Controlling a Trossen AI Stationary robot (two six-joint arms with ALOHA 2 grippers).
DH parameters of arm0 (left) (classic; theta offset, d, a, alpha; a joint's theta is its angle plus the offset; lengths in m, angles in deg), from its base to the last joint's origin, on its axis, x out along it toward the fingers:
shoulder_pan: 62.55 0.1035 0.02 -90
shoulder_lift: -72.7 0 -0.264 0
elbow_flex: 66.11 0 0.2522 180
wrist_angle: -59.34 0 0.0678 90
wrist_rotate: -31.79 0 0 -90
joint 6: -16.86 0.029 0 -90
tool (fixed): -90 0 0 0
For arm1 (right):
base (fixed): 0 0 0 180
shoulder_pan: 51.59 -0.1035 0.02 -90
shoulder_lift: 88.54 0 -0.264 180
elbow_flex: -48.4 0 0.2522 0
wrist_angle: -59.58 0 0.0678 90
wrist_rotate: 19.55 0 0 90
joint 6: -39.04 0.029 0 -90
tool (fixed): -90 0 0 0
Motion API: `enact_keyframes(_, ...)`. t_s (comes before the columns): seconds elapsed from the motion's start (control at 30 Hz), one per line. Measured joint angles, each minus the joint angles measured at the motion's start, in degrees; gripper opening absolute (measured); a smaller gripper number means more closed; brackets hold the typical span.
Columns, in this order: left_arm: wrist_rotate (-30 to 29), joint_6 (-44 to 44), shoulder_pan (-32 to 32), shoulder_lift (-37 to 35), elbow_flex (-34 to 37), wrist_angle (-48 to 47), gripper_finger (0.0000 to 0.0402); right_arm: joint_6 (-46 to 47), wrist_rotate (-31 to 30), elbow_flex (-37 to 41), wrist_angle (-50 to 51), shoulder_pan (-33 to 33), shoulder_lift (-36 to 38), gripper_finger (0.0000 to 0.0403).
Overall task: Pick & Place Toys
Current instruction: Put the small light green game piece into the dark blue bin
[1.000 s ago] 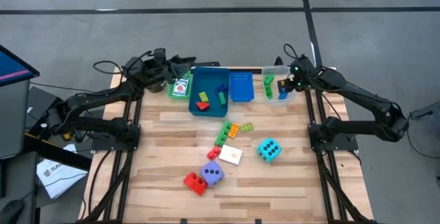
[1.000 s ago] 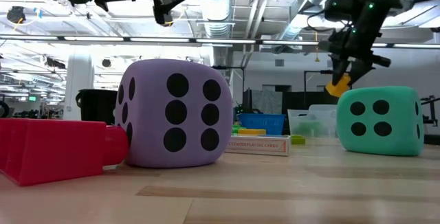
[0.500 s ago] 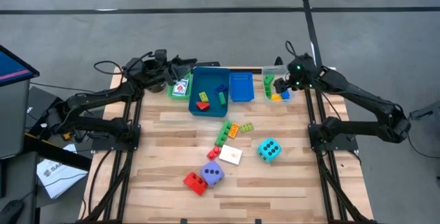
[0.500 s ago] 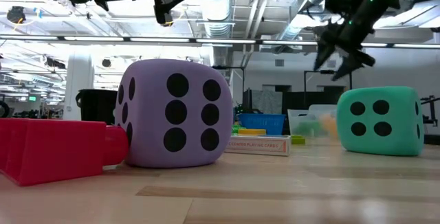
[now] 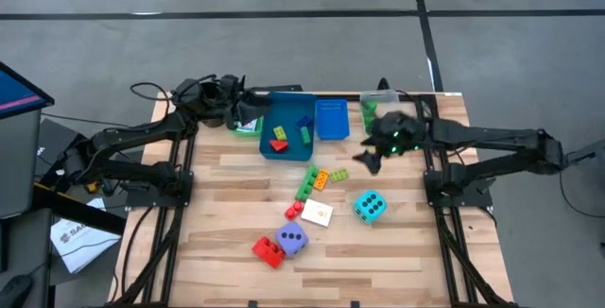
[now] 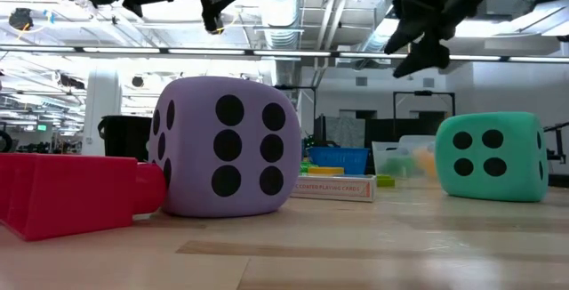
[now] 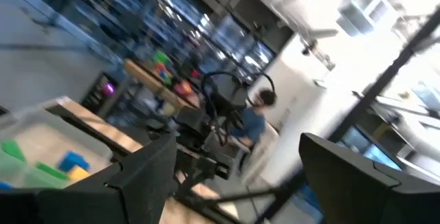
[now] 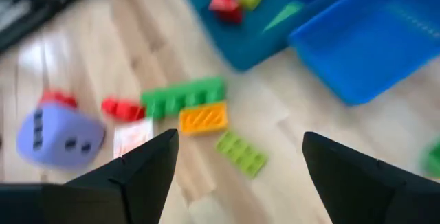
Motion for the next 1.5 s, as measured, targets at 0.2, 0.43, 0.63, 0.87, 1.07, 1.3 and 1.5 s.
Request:
enact_keyframes(0.2,2.96,2.45,-0.04,0.0,-0.02,-0.75,0.0301,-2.19,-0.74,0.0,-0.42,-5.26,-7.63,0.0306)
enact_keyframes(0.43,1.41,8.6,-0.02,0.0,0.0,-0.71,0.0301,-12.87,-0.68,0.02,-4.1,-6.54,-16.25,0.0306)
enact_keyframes(0.63,-0.86,8.66,0.0,0.0,0.0,-0.71,0.0301,-26.15,-0.53,0.02,-5.34,-6.77,-22.75,0.0306)
enact_keyframes(0.87,-1.78,8.66,0.0,0.0,0.0,-0.71,0.0301,-30.73,-0.53,0.02,-8.04,-5.76,-28.21,0.0306)
enact_keyframes(1.07,-1.78,8.63,0.0,-0.02,0.0,-1.17,0.0301,-32.39,1.02,0.0,-12.77,-5.03,-30.18,0.0306)
enact_keyframes(1.3,-1.76,8.44,0.0,-0.02,0.0,-1.25,0.0301,-32.23,2.71,0.02,-12.82,-5.19,-30.91,0.0306)
enact_keyframes(1.5,-1.73,8.41,0.0,-0.02,0.0,-2.59,0.0301,-33.13,2.72,0.01,-13.93,-4.64,-30.91,0.0306)
